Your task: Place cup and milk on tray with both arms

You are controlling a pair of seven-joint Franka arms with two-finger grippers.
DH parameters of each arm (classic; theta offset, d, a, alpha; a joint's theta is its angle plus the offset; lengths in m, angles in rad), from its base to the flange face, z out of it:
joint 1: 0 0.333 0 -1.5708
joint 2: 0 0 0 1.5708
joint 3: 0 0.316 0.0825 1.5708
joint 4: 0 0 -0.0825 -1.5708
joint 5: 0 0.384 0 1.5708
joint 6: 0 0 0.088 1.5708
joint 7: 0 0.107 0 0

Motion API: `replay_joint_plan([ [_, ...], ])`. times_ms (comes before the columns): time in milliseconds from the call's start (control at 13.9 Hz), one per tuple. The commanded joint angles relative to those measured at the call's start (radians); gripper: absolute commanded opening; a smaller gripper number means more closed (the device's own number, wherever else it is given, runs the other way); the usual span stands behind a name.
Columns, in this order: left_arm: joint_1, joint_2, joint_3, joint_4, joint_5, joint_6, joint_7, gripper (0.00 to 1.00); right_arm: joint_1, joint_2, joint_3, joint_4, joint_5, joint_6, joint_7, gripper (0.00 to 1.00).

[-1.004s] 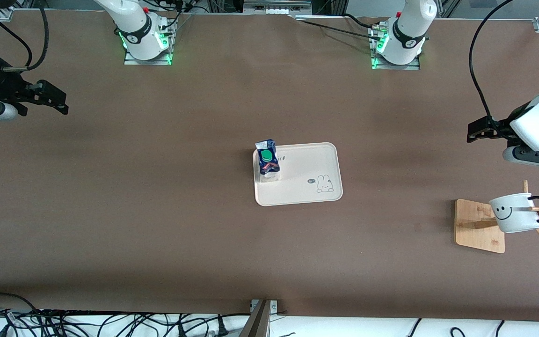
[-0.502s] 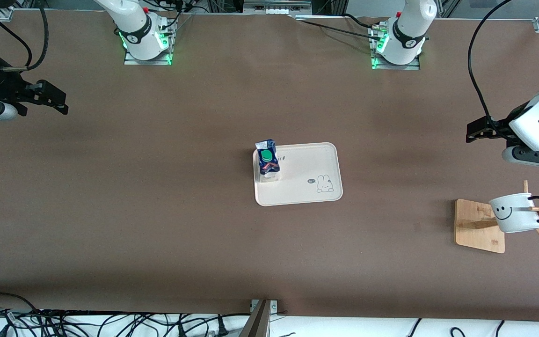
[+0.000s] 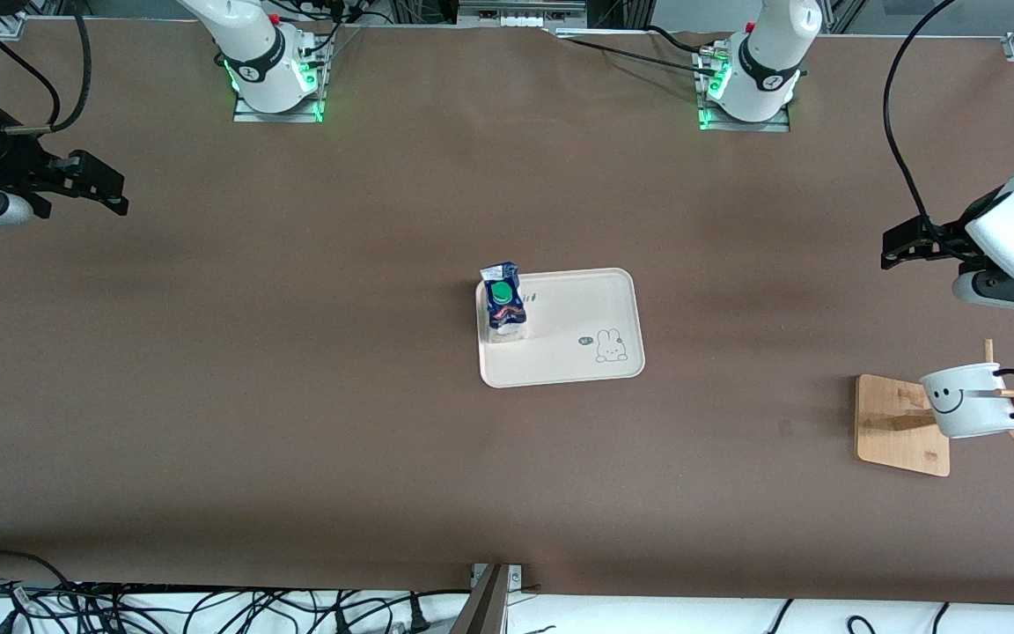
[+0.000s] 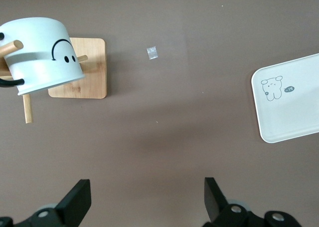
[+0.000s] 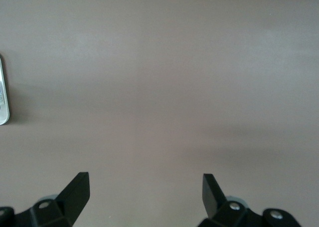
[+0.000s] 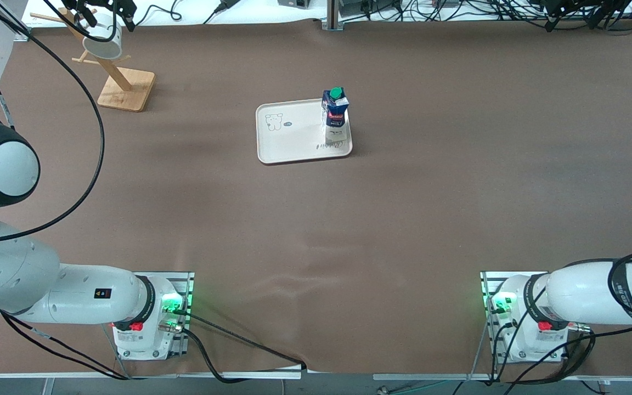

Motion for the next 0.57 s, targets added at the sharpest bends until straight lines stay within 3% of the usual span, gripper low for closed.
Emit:
replay_joint_plan([
  [0,-0.005,0.016,0.000,0.035,-0.007,-0.022,-0.006,1.00,-0.009,0.006,0.005,0.019,-0.009,-0.004,-0.008,1.00],
  [502,-0.003,0.028,-0.004,0.041,-0.023,-0.025,-0.029,1.00,-0.009,0.006,0.005,0.019,-0.011,-0.003,-0.008,1.00],
])
